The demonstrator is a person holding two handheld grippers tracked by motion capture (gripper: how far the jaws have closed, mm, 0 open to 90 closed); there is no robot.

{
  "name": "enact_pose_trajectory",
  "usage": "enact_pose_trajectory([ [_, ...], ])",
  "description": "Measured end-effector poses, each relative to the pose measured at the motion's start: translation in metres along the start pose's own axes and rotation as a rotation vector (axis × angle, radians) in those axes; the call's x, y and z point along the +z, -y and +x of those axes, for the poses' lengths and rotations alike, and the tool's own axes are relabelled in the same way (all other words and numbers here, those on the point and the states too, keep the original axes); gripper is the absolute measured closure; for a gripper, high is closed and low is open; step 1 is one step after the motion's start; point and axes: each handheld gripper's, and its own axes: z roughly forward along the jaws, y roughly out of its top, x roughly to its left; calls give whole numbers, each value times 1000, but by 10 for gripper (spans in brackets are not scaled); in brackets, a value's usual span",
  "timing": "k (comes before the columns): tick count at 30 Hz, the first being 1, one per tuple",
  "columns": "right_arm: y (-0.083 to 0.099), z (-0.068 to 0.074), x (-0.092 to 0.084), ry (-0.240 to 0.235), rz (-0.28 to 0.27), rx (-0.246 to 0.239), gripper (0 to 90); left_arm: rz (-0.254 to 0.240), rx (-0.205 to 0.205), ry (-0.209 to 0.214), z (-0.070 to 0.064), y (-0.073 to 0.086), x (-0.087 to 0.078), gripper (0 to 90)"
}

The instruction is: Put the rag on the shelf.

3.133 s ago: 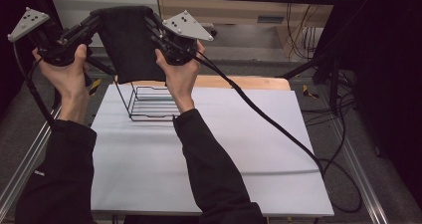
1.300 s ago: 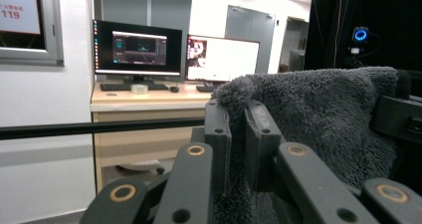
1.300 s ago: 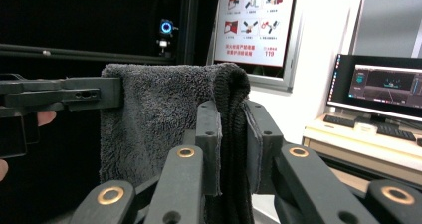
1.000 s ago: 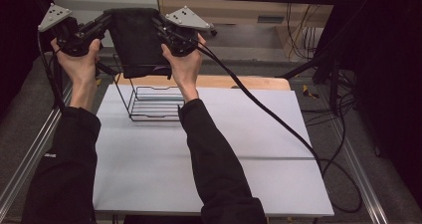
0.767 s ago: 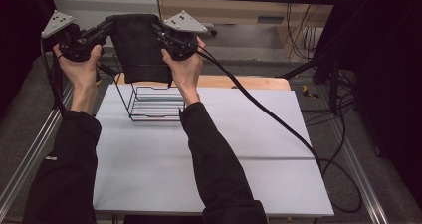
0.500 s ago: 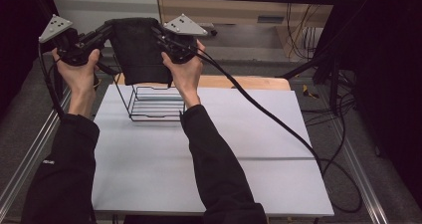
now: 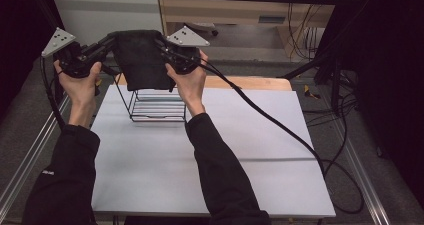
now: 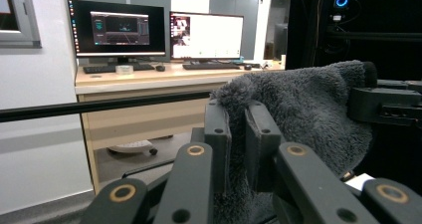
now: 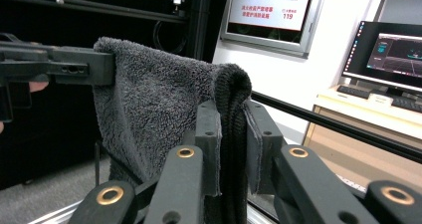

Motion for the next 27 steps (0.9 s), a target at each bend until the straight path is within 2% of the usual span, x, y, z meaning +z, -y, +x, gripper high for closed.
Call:
enact_pose_trajectory([
  [17, 9, 12, -11, -10, -6, -51, 790, -11, 17, 20, -7, 16, -19, 814],
  [24, 16, 19, -16, -18, -7, -77, 790, -22, 25, 14, -13, 33, -29, 814],
  [27, 20, 25, -18, -12, 6, -106, 790, -18, 34, 7, -16, 42, -32, 813],
])
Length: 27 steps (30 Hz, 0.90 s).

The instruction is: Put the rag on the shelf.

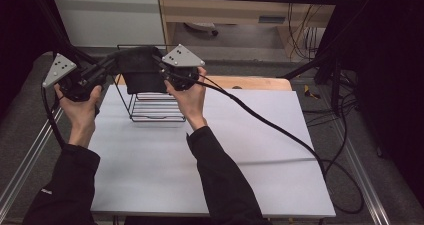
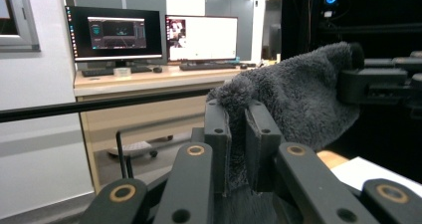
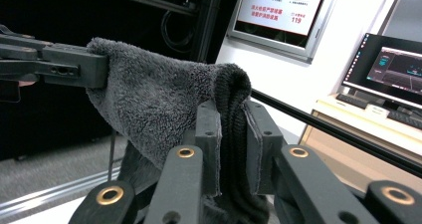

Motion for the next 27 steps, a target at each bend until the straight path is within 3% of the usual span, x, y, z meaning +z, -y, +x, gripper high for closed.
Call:
enact_pose_trajectory([
  [2, 3, 3, -1, -2, 5, -11, 789, 9, -6, 0, 0, 6, -1, 813],
  [10, 17, 6, -5, -26, 28, 31, 786, 46, -14, 8, -1, 19, -1, 811],
  [16, 26, 6, -10, -71, 71, 93, 770, 90, -14, 19, -2, 28, -5, 793],
  [24, 30, 9, -16, -124, 135, 110, 688, 149, -52, 29, -2, 37, -11, 736],
  [27, 28, 9, -20, -132, 155, 106, 628, 198, -66, 28, -3, 38, -12, 694],
])
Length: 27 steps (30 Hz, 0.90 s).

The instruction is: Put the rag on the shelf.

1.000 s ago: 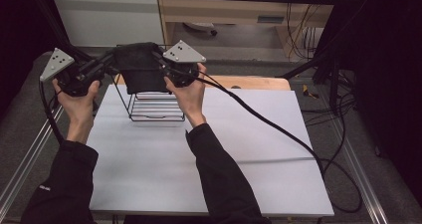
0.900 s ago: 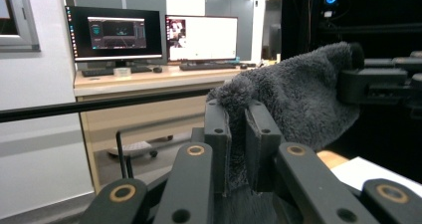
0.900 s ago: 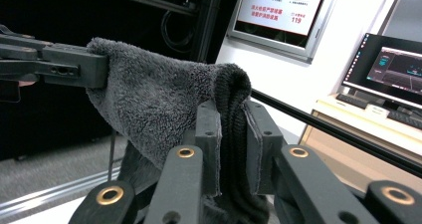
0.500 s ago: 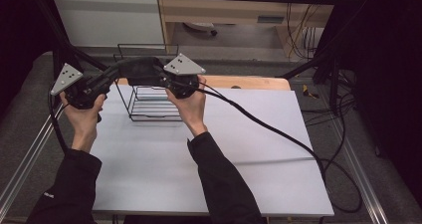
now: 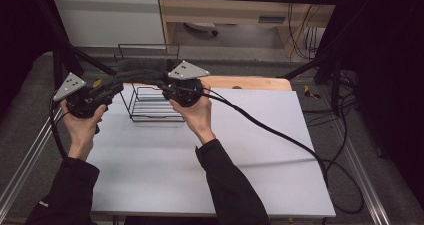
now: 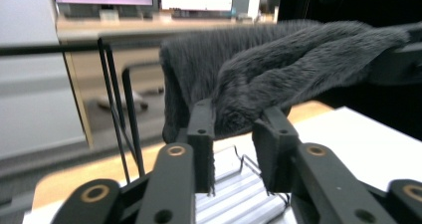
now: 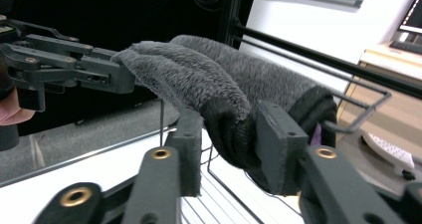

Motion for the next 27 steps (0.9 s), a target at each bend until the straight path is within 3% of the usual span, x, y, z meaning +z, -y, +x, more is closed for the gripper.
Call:
enact_pose_trajectory([
  [9, 14, 0, -6, -21, 109, 42, 469, 132, -21, -19, -2, 9, -2, 545],
  [18, 52, -10, -9, -71, 215, 156, 242, 265, -36, -5, -7, 39, 4, 344],
  [20, 58, -12, -14, -69, 242, 157, 206, 293, -26, -6, -10, 44, 5, 309],
  [27, 72, -25, -41, -46, 260, 168, 116, 344, -8, 25, -22, 53, 5, 187],
])
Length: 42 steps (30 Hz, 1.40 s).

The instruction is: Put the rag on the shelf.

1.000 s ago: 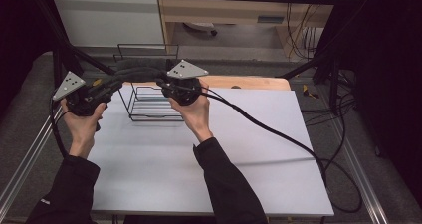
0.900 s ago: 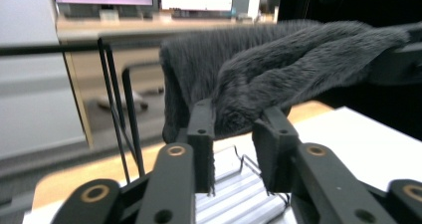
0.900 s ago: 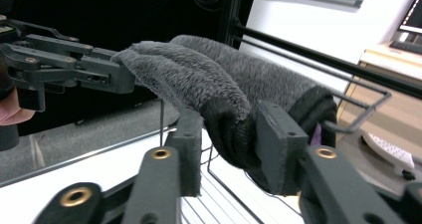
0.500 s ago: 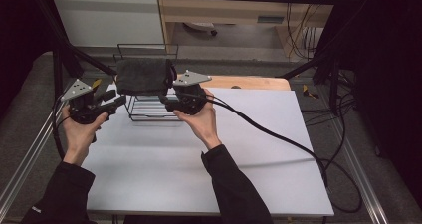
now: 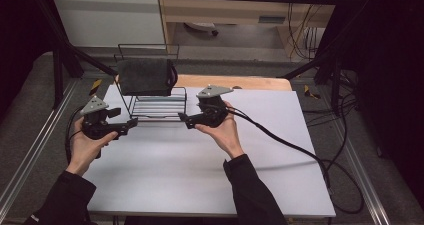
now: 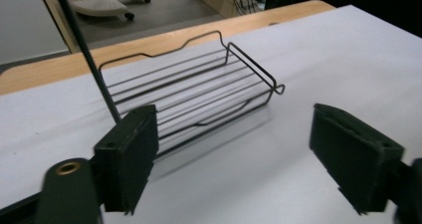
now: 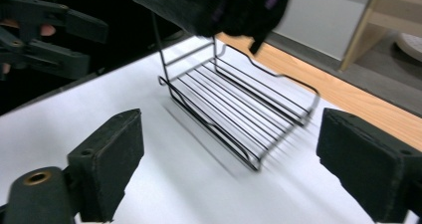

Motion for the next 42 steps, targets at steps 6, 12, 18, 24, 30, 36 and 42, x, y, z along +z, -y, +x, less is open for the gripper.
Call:
enact_pose_trajectory([
  [6, 19, -12, -29, 33, 20, 9, 71, 38, 13, 26, -13, 6, 7, 111],
  [12, 42, -24, -57, 61, 50, 32, 33, 62, 37, 60, -28, 11, 15, 88],
  [18, 67, -34, -78, 67, 63, 69, 8, 72, 55, 98, -43, 19, 20, 89],
  [24, 99, -43, -92, 50, 67, 100, 7, 88, 60, 126, -55, 38, 26, 92],
  [30, 134, -51, -103, 45, 94, 120, 7, 119, 80, 151, -65, 60, 32, 96],
  [36, 164, -61, -115, 52, 108, 142, 7, 148, 87, 149, -63, 80, 35, 98],
  [42, 191, -73, -128, 79, 122, 166, 8, 162, 95, 160, -60, 92, 35, 98],
])
